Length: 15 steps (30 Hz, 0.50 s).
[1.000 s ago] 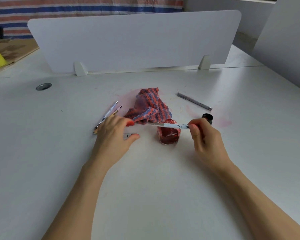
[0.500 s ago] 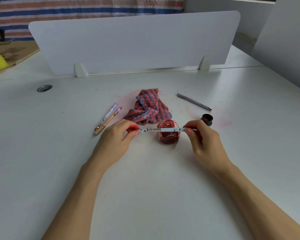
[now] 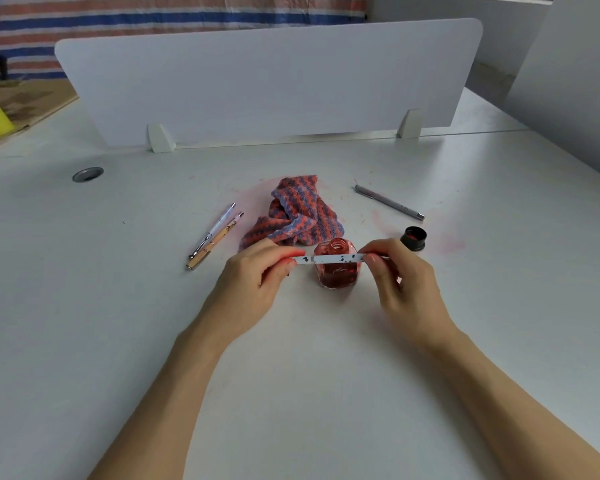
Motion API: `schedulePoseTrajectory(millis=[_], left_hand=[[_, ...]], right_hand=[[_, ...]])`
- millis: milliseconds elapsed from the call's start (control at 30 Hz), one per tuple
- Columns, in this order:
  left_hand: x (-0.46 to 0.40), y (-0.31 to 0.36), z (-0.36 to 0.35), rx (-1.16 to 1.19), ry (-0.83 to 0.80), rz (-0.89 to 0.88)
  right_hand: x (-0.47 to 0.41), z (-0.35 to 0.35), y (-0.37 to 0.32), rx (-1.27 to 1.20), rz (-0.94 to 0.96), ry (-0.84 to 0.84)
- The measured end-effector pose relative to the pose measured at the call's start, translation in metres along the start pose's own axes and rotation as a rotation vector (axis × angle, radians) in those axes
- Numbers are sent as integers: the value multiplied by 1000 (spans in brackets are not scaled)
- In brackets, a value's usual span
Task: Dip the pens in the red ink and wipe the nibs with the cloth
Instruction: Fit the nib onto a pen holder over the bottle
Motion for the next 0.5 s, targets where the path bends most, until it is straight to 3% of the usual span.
schedulePoseTrajectory(millis=[333, 500], left_hand=[[0, 9, 0, 44, 110, -38], [-5, 3, 0, -19, 222, -2]], right_hand=[[-6, 1, -4, -75, 31, 78], [-13, -1, -4, -159, -50, 65]])
Point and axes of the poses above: each hand's wrist, its own x-axis away from the middle knuckle, its own z-axis out of the back of the hand, y = z × x, the point moved 5 cm from there along -x, towards the middle knuckle, and after that the axes turned 1 degree about -x, right-handed, at the moved point
